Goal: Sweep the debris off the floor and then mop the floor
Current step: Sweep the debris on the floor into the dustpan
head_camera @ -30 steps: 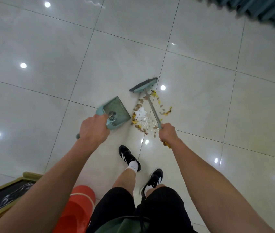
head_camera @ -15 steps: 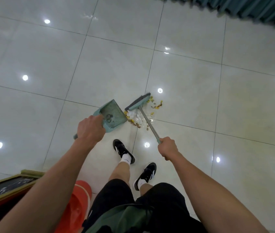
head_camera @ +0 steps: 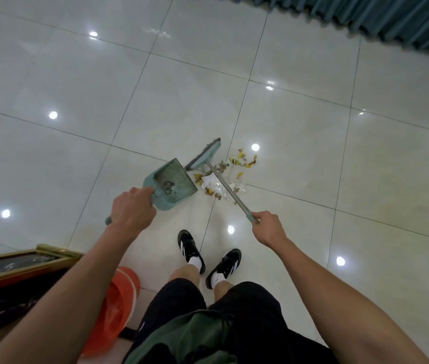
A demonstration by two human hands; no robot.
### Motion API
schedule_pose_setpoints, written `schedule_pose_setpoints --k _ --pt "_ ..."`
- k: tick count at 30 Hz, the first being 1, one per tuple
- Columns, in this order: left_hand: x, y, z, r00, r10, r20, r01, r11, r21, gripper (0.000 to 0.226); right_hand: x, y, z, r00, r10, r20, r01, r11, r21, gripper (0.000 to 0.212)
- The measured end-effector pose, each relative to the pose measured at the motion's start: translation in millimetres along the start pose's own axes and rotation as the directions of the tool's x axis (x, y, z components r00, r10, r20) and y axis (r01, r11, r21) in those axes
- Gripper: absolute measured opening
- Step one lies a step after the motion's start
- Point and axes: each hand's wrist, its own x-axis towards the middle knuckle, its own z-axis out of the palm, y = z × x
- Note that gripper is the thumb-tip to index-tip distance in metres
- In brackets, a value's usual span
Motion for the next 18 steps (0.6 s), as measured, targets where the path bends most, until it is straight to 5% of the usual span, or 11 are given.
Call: schedule_pose_setpoints --k 8,18 --pt "-4 -22 -1 0.998 -0.006 0.057 0.004 0.999 0.045 0.02 22 -48 18 0.998 -0.059 0.034 0.064 0.978 -0.196 0.041" --pt "15 -10 0 0.995 0.066 0.077 -0.07 0.996 0.054 0.016 11 -1 -1 0.998 0.069 -0.007 -0.067 0.937 -0.342 0.038"
